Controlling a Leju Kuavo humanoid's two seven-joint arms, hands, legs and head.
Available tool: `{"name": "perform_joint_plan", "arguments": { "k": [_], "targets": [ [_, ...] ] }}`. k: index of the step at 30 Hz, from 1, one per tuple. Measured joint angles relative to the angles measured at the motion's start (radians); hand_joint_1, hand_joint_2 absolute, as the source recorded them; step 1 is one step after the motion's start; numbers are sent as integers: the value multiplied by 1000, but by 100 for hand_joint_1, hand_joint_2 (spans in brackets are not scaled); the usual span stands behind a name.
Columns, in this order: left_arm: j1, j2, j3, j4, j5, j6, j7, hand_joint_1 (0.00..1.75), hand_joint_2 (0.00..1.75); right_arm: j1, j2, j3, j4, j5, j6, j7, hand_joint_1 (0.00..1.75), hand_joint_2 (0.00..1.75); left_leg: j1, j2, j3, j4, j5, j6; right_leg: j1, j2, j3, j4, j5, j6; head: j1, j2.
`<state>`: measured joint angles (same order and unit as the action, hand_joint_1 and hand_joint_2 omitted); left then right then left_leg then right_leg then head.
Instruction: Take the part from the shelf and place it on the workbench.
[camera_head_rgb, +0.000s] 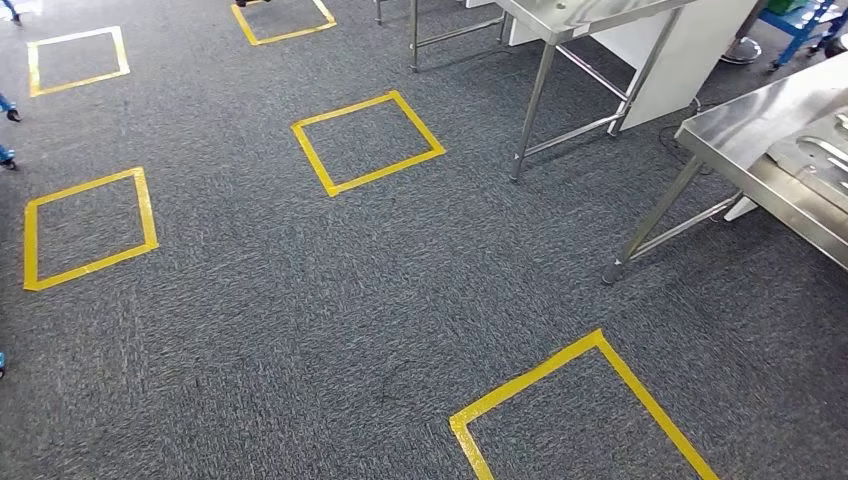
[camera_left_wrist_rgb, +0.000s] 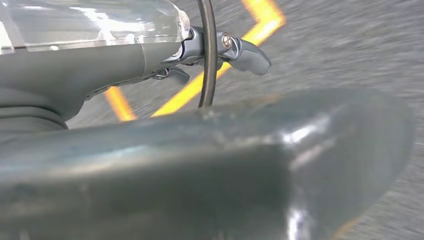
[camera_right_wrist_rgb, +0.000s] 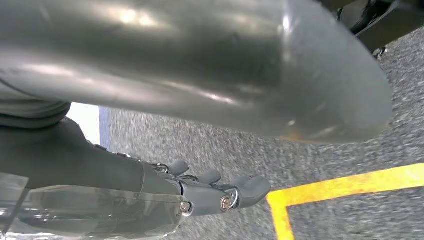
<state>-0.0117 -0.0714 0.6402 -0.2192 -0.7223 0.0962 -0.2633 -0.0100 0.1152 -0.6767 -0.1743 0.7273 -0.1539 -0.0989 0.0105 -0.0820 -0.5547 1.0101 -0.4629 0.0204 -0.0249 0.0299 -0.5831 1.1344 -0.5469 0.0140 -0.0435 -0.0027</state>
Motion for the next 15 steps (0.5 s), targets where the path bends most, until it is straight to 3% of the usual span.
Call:
{"name": "perform_joint_plan", "arguments": {
  "k": [1,3,5,6,8,9,11,12,13,15],
  "targets": [
    [-1,-2,5,0,5,-2,43,0,0,0,0,0,0,6,4,4,0,0,-1,-12,-2,4,-2,-4,-1,24,21,-55,24,-5,0,0],
    [-4,-5,17,1,17,-4,110,0,0,0,0,0,0,15,10,10,0,0,1,-31,-9,10,-3,-15,2,54,38,-106,36,-11,0,0],
    [-3,-7,27,2,22,-7,136,0,0,-2,0,0,0,20,12,13,0,0,5,-49,-15,9,0,-28,4,35,41,-113,38,-18,0,0],
    [-2,-8,31,2,25,-9,146,0,0,-4,0,0,0,22,12,15,0,0,5,-37,-18,13,-2,-33,4,23,45,-119,40,-24,0,0],
    [-2,-10,38,3,29,-18,172,0,0,-4,-3,0,0,25,16,17,0,0,4,18,-43,65,-35,-41,2,-6,54,-131,43,-37,0,0],
    [-4,-11,43,3,29,-22,184,0,0,-3,-6,0,0,27,18,18,0,0,3,48,-69,121,-65,-44,4,-21,57,-132,43,-41,0,0],
    [-7,-12,52,3,21,-24,194,0,0,-1,-15,0,0,28,24,21,0,0,5,68,-130,243,-119,-51,7,-52,58,-132,40,-45,0,0],
    [-7,-13,54,3,16,-24,192,0,0,0,-19,-1,0,29,26,23,0,0,6,71,-143,272,-123,-54,7,-67,58,-132,38,-45,0,0],
    [-6,-14,55,3,13,-23,189,0,0,-1,-23,-1,1,30,27,24,0,0,8,74,-138,265,-109,-56,7,-81,60,-131,36,-43,0,0],
    [-5,-14,55,3,9,-22,183,0,0,-2,-26,-1,1,31,29,25,0,0,11,95,-75,153,-49,-59,5,-107,65,-128,30,-36,0,0]
  ]
}}
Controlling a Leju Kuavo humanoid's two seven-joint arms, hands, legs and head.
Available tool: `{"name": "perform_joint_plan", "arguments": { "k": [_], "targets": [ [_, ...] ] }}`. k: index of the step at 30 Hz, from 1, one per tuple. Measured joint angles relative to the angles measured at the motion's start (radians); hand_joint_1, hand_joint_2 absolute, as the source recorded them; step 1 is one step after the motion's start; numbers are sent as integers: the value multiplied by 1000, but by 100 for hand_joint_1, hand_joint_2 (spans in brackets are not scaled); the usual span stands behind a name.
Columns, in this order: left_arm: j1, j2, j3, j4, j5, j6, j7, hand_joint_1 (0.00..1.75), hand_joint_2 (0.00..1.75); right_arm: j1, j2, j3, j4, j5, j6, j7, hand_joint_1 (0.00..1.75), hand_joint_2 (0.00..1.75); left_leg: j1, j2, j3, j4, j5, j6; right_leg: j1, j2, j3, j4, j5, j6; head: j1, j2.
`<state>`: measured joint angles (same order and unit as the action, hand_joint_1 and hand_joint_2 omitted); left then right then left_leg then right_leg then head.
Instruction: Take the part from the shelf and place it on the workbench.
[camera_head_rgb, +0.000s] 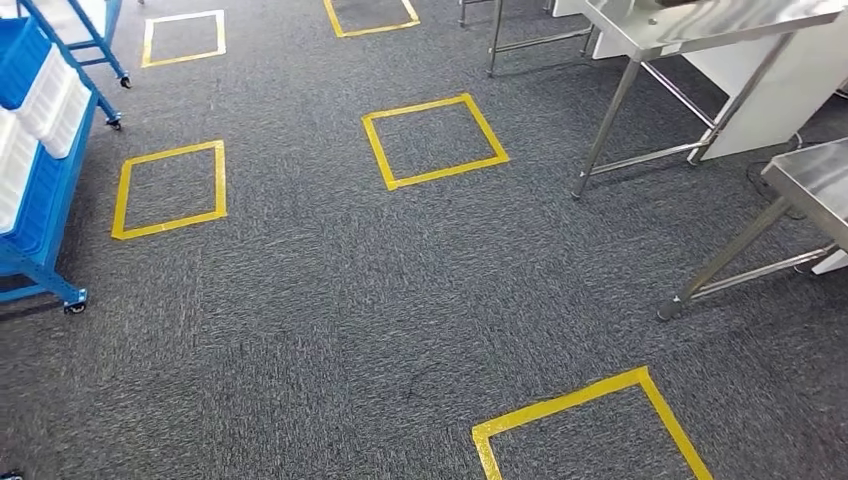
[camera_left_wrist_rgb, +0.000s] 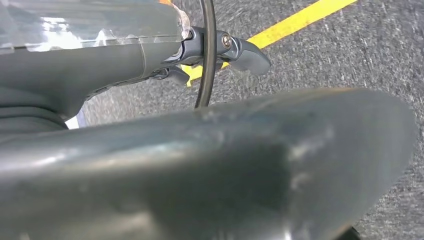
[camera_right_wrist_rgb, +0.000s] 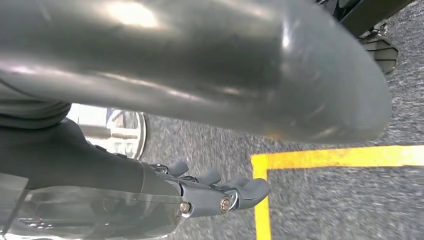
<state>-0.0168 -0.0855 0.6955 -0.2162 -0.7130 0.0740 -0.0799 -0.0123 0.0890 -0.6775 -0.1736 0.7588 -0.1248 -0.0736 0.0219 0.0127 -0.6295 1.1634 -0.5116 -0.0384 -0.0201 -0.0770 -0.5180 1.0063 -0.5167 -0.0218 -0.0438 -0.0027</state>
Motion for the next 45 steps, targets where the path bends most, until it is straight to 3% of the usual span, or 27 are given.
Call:
{"name": "perform_joint_plan", "arguments": {
  "k": [2,3,6,8,10,12,13,14,16,17,19,21,22,25,27,28,29,31,32,34,36,37,39,40,42,43,45],
  "targets": [
    [-2,-2,0,0,-2,0,-4,0,0,-1,-1,0,0,1,0,1,0,0,-3,32,59,-108,35,7,3,-22,6,5,-9,12,0,0],
    [-2,-3,1,0,-3,0,-7,0,0,-3,-1,0,0,2,-1,1,0,0,-6,39,70,-131,38,14,6,-31,8,6,-11,18,0,0],
    [2,-4,5,0,-9,1,-29,0,0,-10,0,-2,0,4,-3,4,0,0,-9,16,67,-139,40,38,4,-43,15,6,-16,35,0,0],
    [3,-5,9,0,-15,1,-43,0,0,-12,5,-3,0,7,-4,5,0,0,-8,-2,69,-147,46,52,0,-4,-1,46,-50,43,0,0],
    [1,-6,15,0,-20,2,-48,0,0,-8,13,-7,0,10,-4,5,0,0,-10,-19,67,-149,50,60,-1,51,-59,164,-115,42,0,0],
    [0,-5,21,0,-25,3,-49,0,0,-4,18,-10,0,10,-5,5,0,0,-16,-42,65,-149,52,64,1,70,-118,273,-148,35,0,0],
    [0,-6,24,0,-27,4,-48,0,0,-3,19,-10,0,11,-4,5,0,0,-19,-57,65,-149,52,65,3,74,-126,279,-134,30,0,0],
    [0,-6,25,0,-30,5,-47,0,0,-2,20,-10,0,11,-4,5,0,0,-21,-71,67,-148,52,65,7,80,-116,249,-101,22,0,0],
    [0,-8,26,0,-32,8,-45,0,0,-1,20,-11,0,12,-4,5,0,0,-22,-97,70,-148,52,65,19,123,-65,120,-21,-1,0,0],
    [-1,-10,26,0,-33,8,-44,0,0,-1,21,-12,0,12,-4,5,0,0,-22,-108,68,-147,53,63,23,146,-43,64,4,-10,0,0],
    [-2,-14,26,0,-33,8,-47,0,0,-2,21,-15,0,11,-4,5,0,0,-17,-129,61,-149,57,55,29,169,-25,11,19,-22,0,0],
    [-1,-15,27,0,-36,7,-60,0,0,-4,22,-18,-1,11,-4,5,0,0,-14,-148,57,-153,63,45,27,143,-17,-8,26,-23,0,0],
    [1,-15,27,0,-38,7,-70,0,0,-4,22,-19,-1,12,-4,5,0,0,-16,-137,54,-146,58,41,24,129,-8,-23,31,-24,0,0],
    [2,-16,27,0,-40,5,-98,0,0,0,20,-22,0,12,-3,7,0,0,-20,-52,-8,-14,-19,29,19,81,13,-53,41,-24,0,0],
    [1,-16,28,0,-40,4,-106,0,0,2,16,-25,0,12,-3,7,0,0,-13,-29,-64,95,-63,18,17,48,14,-51,36,-22,0,0],
    [2,-16,29,0,-40,4,-108,0,0,2,13,-26,0,12,-3,8,0,0,-8,-24,-71,108,-59,11,15,34,14,-48,32,-19,0,0],
    [4,-16,29,0,-40,4,-110,0,0,1,10,-26,0,12,-3,8,0,0,-2,-19,-58,85,-38,4,11,20,15,-44,27,-14,0,0],
    [4,-17,30,0,-44,5,-112,0,0,0,8,-27,-1,12,-2,7,0,0,8,15,9,-40,22,-9,5,-3,16,-29,13,1,0,0],
    [3,-17,30,0,-46,5,-113,0,0,-1,8,-28,-1,13,-2,7,0,0,10,30,37,-93,42,-9,4,-14,16,-19,4,10,0,0],
    [1,-19,31,0,-52,6,-114,0,0,-2,8,-31,-1,14,-1,7,0,0,6,43,58,-137,51,6,6,-31,18,-6,-8,25,1,0],
    [3,-18,32,0,-59,10,-104,0,0,-8,8,-32,-1,16,-1,7,0,0,1,22,55,-136,52,28,2,-44,24,-7,-12,37,1,0],
    [5,-18,33,0,-65,13,-97,0,0,-10,10,-32,-1,17,0,8,0,0,0,13,55,-138,54,35,-2,-35,25,-1,-20,41,1,0],
    [5,-18,33,0,-71,18,-87,0,0,-11,19,-33,-1,20,0,8,0,0,0,-5,56,-143,58,47,-7,12,-3,66,-68,45,1,0],
    [4,-18,33,0,-73,18,-86,0,0,-10,24,-33,-1,21,0,9,0,0,-2,-14,54,-143,59,51,-6,41,-35,130,-104,43,1,0],
    [2,-17,33,0,-73,19,-84,0,0,-7,31,-35,-1,21,0,9,0,0,-8,-37,51,-143,60,56,-2,67,-105,261,-154,35,1,0],
    [2,-17,33,0,-73,18,-84,0,0,-6,32,-35,0,21,0,9,0,0,-11,-50,51,-143,61,57,2,72,-123,287,-150,28,1,0],
    [2,-18,33,0,-73,17,-82,0,0,-4,33,-35,0,23,1,10,0,0,-16,-79,56,-143,60,59,15,87,-107,225,-84,9,1,0]
  ]
}}
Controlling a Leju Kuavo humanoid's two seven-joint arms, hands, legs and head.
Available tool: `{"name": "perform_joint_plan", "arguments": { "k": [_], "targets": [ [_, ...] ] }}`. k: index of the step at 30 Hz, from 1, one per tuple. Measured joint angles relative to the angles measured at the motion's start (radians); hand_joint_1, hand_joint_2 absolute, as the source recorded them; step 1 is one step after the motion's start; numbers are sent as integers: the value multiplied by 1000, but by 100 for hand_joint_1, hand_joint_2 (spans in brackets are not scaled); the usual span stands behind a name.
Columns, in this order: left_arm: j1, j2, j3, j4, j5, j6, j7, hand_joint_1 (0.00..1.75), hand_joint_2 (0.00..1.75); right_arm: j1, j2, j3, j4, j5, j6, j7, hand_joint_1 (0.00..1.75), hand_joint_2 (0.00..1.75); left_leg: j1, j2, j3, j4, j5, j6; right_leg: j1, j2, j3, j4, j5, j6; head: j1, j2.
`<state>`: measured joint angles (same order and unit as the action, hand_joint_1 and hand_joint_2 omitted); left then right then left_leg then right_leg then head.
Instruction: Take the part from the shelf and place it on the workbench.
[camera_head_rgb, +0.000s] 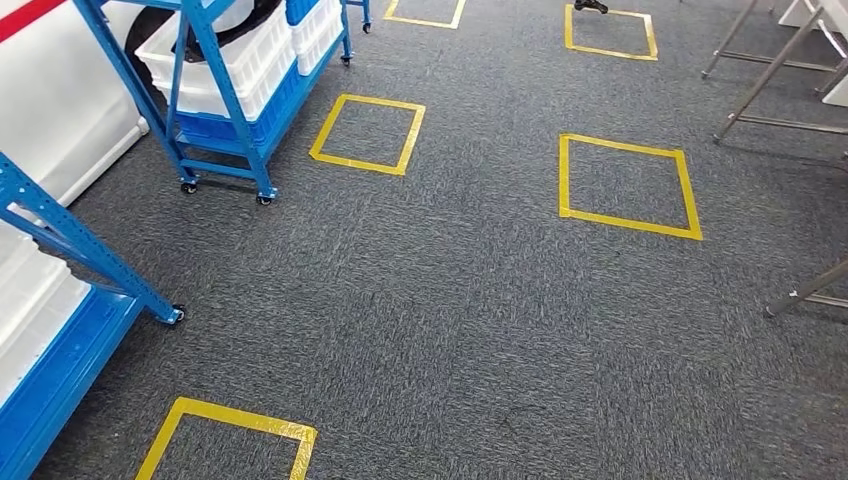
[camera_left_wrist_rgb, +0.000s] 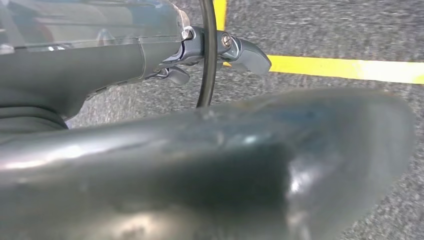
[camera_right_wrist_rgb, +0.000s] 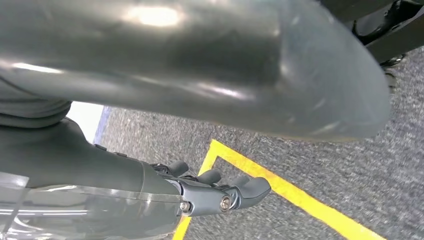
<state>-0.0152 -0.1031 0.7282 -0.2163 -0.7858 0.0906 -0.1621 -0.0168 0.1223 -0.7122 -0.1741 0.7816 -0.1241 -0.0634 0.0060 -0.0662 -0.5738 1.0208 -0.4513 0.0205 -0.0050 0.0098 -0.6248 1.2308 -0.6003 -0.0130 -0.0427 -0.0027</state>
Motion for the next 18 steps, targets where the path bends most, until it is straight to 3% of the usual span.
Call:
{"name": "perform_joint_plan", "arguments": {
  "k": [2,4,6,7,9,11,13,14,15,16,18],
  "targets": [
    [-1,-3,0,0,0,-2,2,0,0,1,0,0,0,2,0,0,0,0,-1,-24,2,1,0,-1,15,53,52,-137,79,-23,0,0],
    [-2,-6,0,0,0,-3,3,0,0,1,0,0,0,3,0,1,0,0,1,-45,-3,1,2,-6,23,84,78,-208,108,-34,0,0],
    [0,-7,1,0,0,-3,3,0,0,-1,1,0,0,4,1,1,0,0,2,-65,-6,-3,6,-16,23,64,83,-221,110,-37,0,0],
    [1,-7,2,0,0,-3,3,0,0,-2,0,0,0,4,1,2,0,0,1,-58,-8,-1,4,-19,20,51,89,-230,114,-38,0,0],
    [2,-6,2,0,0,-4,3,0,0,0,0,0,0,5,1,2,0,0,-3,-9,-28,45,-30,-25,14,24,100,-251,122,-42,0,0],
    [-1,-6,3,0,-1,-4,1,0,0,5,-2,-2,0,3,0,3,0,0,-2,41,-81,160,-98,-34,15,-1,103,-255,122,-45,0,0],
    [-1,-5,8,0,-2,-4,-1,0,0,6,-6,-7,0,0,2,1,0,0,3,54,-119,250,-131,-43,14,-23,101,-253,119,-45,0,0],
    [0,-5,11,0,-3,-4,-2,0,0,6,-9,-8,0,0,4,-1,0,0,5,56,-110,242,-118,-47,13,-30,101,-250,118,-43,0,0],
    [2,-4,14,0,-3,-4,-3,0,0,5,-11,-9,0,0,6,-2,0,0,7,59,-82,198,-91,-50,11,-35,100,-246,115,-40,0,0],
    [3,-4,15,0,-3,-4,-3,0,0,4,-12,-9,0,0,9,-4,0,0,8,62,-40,128,-60,-51,9,-39,100,-241,112,-36,0,0],
    [2,-3,17,0,-5,-4,-4,0,0,2,-13,-10,0,0,11,-5,0,0,4,67,24,16,-26,-43,10,-45,98,-230,104,-26,0,0]
  ]
}}
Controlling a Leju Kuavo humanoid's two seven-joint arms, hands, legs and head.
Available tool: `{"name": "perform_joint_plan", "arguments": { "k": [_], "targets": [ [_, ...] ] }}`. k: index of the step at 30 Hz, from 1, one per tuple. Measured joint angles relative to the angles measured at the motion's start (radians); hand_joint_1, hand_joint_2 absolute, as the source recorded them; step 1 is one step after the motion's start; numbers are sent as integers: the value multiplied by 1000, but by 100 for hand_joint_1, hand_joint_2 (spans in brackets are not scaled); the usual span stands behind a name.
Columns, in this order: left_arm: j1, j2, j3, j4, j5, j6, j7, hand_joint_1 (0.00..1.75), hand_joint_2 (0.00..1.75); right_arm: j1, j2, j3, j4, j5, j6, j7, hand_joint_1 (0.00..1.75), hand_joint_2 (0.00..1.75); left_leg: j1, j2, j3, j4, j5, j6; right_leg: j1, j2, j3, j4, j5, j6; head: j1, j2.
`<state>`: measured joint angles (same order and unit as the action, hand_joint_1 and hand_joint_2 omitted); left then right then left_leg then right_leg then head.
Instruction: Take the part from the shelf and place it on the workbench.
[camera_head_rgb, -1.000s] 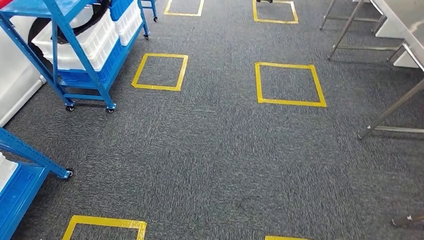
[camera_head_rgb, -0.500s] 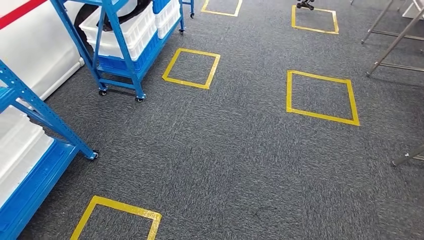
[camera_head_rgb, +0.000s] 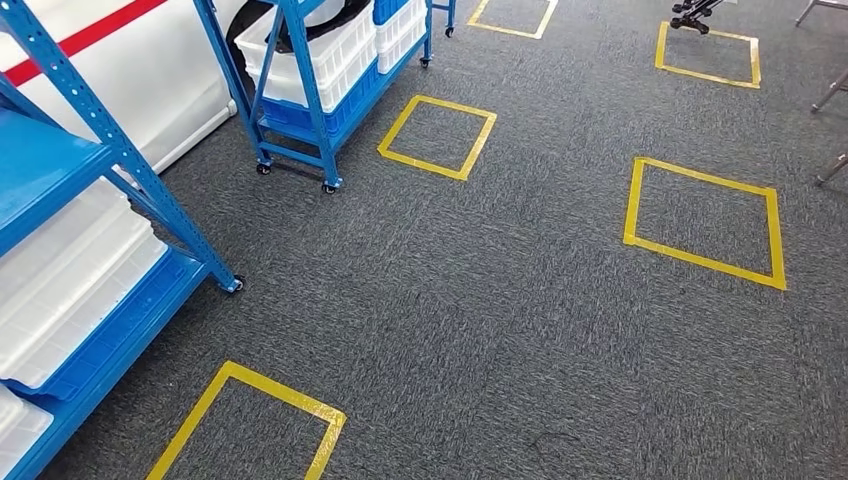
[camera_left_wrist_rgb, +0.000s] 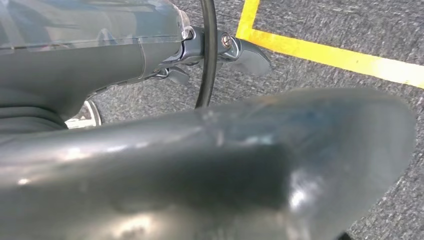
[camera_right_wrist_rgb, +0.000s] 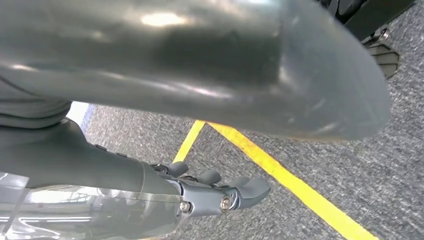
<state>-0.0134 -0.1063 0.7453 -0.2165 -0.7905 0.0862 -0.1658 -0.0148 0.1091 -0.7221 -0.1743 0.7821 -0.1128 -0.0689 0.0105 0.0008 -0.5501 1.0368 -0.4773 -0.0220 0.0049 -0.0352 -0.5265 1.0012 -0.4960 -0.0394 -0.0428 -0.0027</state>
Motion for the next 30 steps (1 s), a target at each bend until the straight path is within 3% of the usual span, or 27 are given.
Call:
{"name": "perform_joint_plan", "arguments": {
  "k": [1,5,7,9,10,11,12,14,15,17,20,22,24,25,26,27,30],
  "targets": [
    [0,0,1,0,-2,0,0,0,0,-1,0,-1,0,0,0,-1,0,0,-2,1,12,-24,3,7,1,-1,-1,3,-2,4,0,0],
    [3,2,6,0,-7,0,-1,0,0,-5,0,-4,0,5,1,-3,0,0,-2,-1,16,-38,10,34,-3,7,-5,21,-16,24,0,0],
    [2,2,8,0,-7,0,-1,0,0,-4,3,-6,0,5,2,-3,0,0,1,-1,17,-45,17,45,-9,21,-42,104,-69,33,0,0],
    [2,3,9,-1,-8,0,-1,0,0,-3,8,-6,0,6,2,-3,0,0,0,-2,13,-44,18,48,-15,29,-106,233,-130,40,0,0],
    [3,4,10,-1,-8,0,-1,0,0,-3,10,-6,0,6,2,-3,0,0,0,-3,12,-44,19,48,-19,29,-129,277,-141,43,0,0],
    [3,4,12,-1,-8,0,-1,0,0,-3,11,-6,0,6,2,-3,0,0,0,-4,12,-43,18,47,-22,30,-136,287,-131,45,0,0],
    [3,4,13,-1,-8,0,-1,0,0,-3,11,-7,0,6,2,-3,0,0,0,-6,14,-42,18,46,-25,30,-123,257,-102,46,0,0],
    [2,4,17,-1,-8,-1,-1,0,0,-3,11,-7,0,6,2,-3,0,0,0,-9,17,-41,15,41,-29,32,-61,124,-32,45,0,0],
    [2,4,19,-1,-8,-1,-1,0,0,-3,11,-7,0,6,2,-3,0,0,-1,-10,17,-39,14,35,-29,34,-35,66,-10,42,0,0],
    [2,4,22,-1,-8,-1,-1,0,0,-4,11,-7,0,6,2,-3,0,0,-3,-12,15,-37,12,20,-23,37,-16,19,-1,35,0,0],
    [2,4,23,-1,-8,-2,-1,0,0,-4,11,-7,0,6,2,-3,0,0,2,-11,11,-28,3,2,-20,34,-15,10,5,16,0,0],
    [2,4,24,-1,-8,-3,-1,0,0,-3,9,-7,0,6,2,-3,0,0,5,-9,-22,47,-48,-4,-21,30,-14,3,10,2,0,0],
    [3,4,24,-1,-8,-4,-1,0,0,-3,2,-8,1,6,2,-3,0,0,5,-7,-84,184,-118,-6,-16,26,-17,3,10,-5,0,0],
    [3,5,24,-1,-8,-4,-1,0,0,-2,-3,-8,1,6,2,-3,0,0,5,-7,-107,237,-136,-6,-13,25,-17,3,10,-6,0,0],
    [4,5,24,-1,-8,-4,-1,0,0,-2,-8,-8,1,6,2,-3,0,0,5,-7,-115,258,-136,-5,-10,24,-17,4,10,-7,0,0],
    [5,5,24,-1,-8,-4,-1,0,0,-2,-12,-8,1,6,3,-3,0,0,4,-7,-104,237,-115,-3,-9,23,-16,5,9,-7,0,0],
    [4,6,24,-1,-8,-5,-1,0,0,-3,-18,-8,2,6,3,-3,0,0,-1,-3,-5,37,-20,11,-4,23,-13,10,5,-5,0,0]
  ]
}}
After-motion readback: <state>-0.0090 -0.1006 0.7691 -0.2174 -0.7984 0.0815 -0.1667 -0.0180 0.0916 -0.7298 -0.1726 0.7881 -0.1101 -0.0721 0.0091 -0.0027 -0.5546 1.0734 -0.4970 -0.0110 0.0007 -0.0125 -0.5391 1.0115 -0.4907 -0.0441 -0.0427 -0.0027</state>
